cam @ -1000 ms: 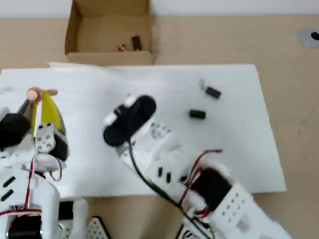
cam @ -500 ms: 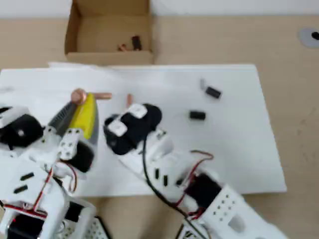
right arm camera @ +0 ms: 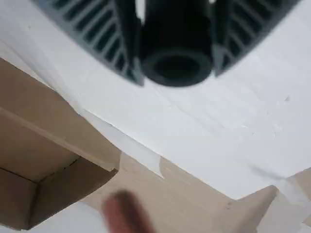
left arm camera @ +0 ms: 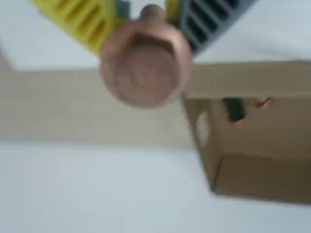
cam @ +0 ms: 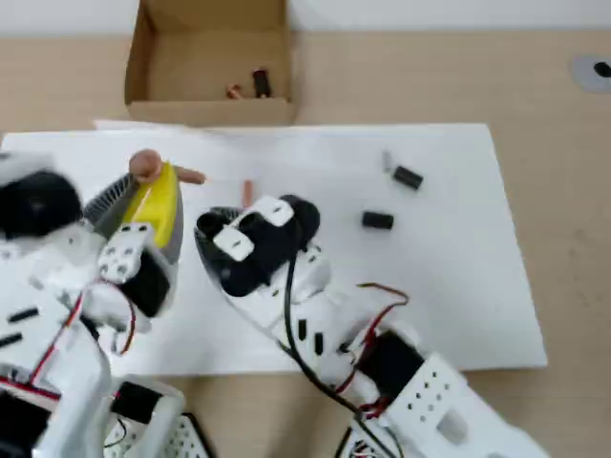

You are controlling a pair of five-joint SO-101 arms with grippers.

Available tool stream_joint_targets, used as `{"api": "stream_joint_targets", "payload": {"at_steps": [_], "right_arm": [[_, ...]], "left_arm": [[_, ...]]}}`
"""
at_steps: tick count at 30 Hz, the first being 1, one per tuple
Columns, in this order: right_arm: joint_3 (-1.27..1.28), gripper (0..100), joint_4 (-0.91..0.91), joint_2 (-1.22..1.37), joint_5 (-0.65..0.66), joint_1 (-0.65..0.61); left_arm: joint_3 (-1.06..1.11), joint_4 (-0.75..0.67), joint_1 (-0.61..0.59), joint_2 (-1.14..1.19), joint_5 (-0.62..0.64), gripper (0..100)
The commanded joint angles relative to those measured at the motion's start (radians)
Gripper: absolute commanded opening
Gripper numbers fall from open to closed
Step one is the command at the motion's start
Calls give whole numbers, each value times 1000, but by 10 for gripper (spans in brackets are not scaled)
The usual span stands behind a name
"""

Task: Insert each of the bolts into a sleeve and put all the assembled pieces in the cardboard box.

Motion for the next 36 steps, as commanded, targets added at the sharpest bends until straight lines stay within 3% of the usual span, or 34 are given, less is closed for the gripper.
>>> {"api": "stream_joint_targets", "payload": {"at_steps": [1, 6, 12, 20, 28, 36], "right_arm": [[-5, 9, -26, -35, -6, 13], [-5, 9, -26, -35, -6, 13], [-5, 9, -26, -35, -5, 13], [-7, 9, -28, -35, -5, 13], [-5, 9, -69, -41, -5, 58], [114, 9, -127, -222, -5, 58]], "left_arm": [[-255, 133, 14, 176, -34, 10], [-517, 344, 21, 375, -71, 10], [-669, 480, 48, 490, -75, 10], [-667, 488, 121, 507, -69, 9], [-678, 473, 52, 498, -75, 9], [-667, 440, 38, 506, -75, 9]]}}
